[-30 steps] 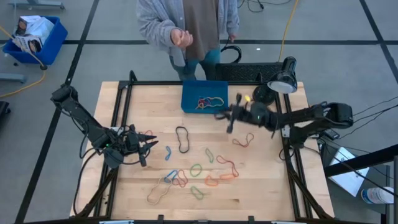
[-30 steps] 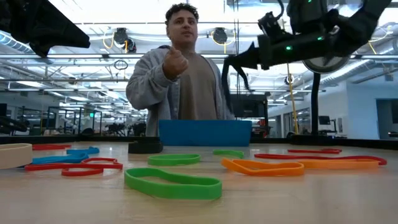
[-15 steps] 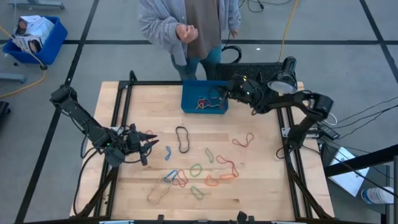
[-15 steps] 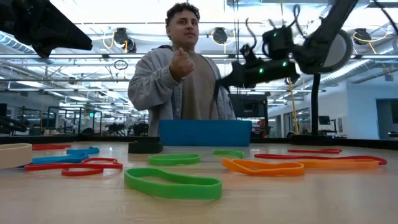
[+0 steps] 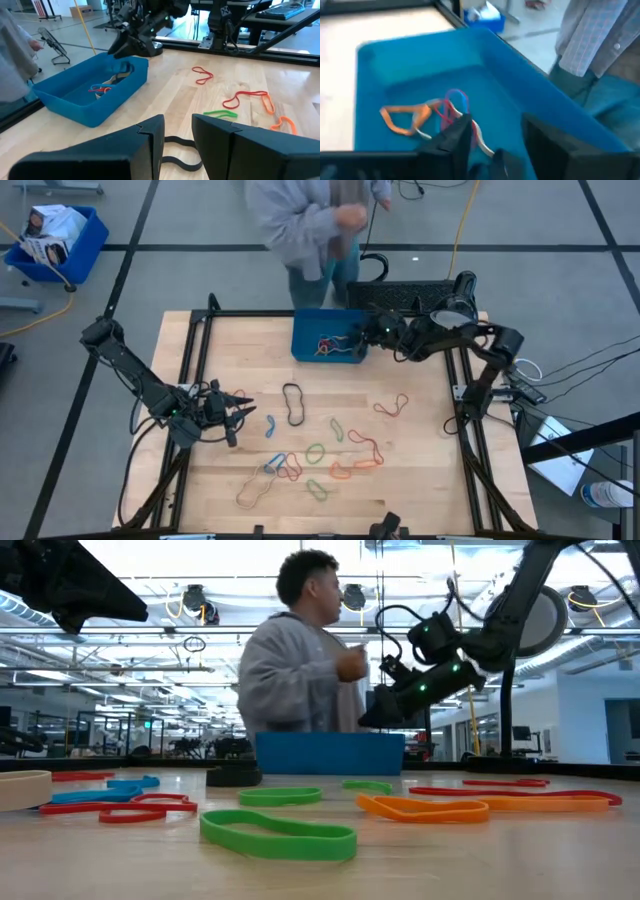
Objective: Pick and place rubber bands into bin
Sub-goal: Put the black rubber band into the blue bin
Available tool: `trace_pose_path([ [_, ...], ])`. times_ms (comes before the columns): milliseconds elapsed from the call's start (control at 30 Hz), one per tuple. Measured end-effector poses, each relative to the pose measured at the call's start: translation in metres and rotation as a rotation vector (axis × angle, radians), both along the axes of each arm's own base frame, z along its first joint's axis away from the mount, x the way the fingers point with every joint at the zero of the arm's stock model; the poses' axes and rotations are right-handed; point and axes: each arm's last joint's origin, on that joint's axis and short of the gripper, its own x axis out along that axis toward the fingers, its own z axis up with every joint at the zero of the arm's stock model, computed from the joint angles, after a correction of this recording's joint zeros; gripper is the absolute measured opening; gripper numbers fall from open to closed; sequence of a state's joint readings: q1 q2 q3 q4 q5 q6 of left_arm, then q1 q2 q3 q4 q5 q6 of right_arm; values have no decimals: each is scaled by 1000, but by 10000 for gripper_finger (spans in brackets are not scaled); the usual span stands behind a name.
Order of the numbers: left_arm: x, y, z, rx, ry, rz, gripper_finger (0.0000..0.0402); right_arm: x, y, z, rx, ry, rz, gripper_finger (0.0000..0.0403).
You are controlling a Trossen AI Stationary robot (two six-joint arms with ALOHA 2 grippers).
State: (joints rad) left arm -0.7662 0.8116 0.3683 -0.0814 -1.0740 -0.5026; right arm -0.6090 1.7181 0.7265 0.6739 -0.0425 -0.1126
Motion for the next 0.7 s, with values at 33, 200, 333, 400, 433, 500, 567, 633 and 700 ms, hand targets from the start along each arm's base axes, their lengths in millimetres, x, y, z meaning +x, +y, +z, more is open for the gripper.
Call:
trace_pose_path([
  [33,0,0,0,0,0,0,106,-3,2,4,-7,34,-9,186],
  [200,0,0,0,0,0,0,106,-15,21,31,2,124,20,228],
  [333,0,0,0,-2,-2,0,106,-20,50,56,32,111,77,229],
  [400,1,-1,-1,-1,-2,1,106,-21,72,64,30,84,144,220],
  [433,2,-2,-1,1,-3,1,106,-22,85,66,27,66,183,214],
  [500,6,-5,-2,9,-10,-4,106,-25,111,66,26,34,267,202],
  [567,10,-9,-2,34,-13,-15,106,-30,135,61,39,3,347,190],
  [633,14,-14,-3,61,-18,-27,106,-36,158,51,61,-32,408,178],
  [700,19,-17,-2,78,-24,-34,106,-44,177,38,83,-43,435,166],
])
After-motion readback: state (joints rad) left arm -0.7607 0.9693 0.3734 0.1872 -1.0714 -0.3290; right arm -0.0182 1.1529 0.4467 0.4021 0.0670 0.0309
